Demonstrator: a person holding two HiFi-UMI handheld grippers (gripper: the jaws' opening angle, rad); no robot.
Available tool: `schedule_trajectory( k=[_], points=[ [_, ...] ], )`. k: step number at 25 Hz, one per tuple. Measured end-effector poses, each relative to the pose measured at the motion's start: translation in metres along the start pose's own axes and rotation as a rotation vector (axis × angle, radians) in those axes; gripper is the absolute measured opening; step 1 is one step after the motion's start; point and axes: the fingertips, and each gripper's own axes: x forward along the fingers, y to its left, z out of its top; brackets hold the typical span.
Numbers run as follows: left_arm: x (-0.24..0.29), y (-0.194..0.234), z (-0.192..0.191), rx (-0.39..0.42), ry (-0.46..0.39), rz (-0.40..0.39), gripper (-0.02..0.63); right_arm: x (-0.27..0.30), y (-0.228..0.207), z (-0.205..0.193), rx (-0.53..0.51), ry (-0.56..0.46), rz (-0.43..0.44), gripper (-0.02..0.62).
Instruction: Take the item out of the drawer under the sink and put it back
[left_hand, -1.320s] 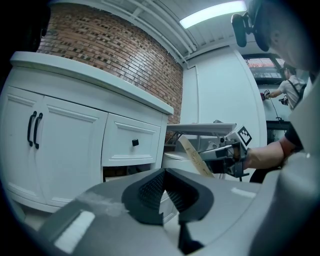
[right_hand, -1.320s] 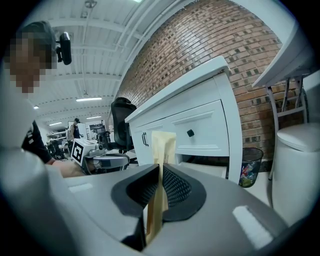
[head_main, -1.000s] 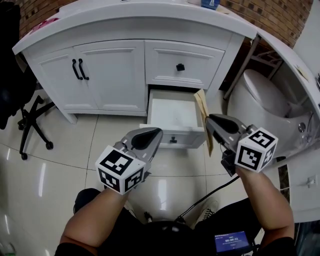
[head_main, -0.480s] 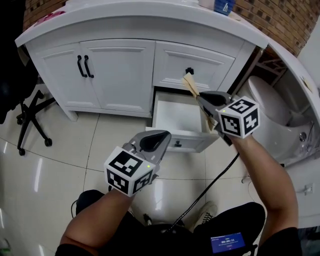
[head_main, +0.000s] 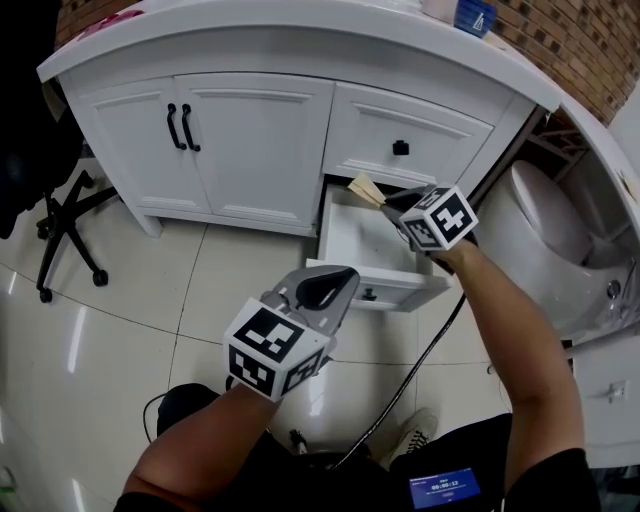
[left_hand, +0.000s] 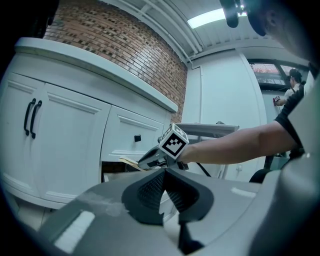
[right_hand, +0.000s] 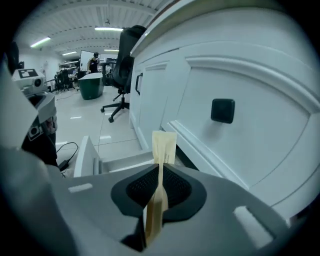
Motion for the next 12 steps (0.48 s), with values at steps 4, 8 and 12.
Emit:
schedule_trajectory(
  k=[4,8,12],
  points=[
    [0.001,0.003,0.0,-0.008,-0.001,-0.002,0.006,0.028,0.002,-0.018,0.004,0.085,0.037,0.028],
    [0.001,0.004,-0.001,-0.008,0.004,-0.01,0.006,0.05,0.006,-0.032,-0.029,0.17,0.059,0.028],
    [0.004,0.007,-0.002,-0.022,0.009,-0.011,0.006,0.067,0.013,-0.045,-0.077,0.252,0.078,0.028]
  ],
)
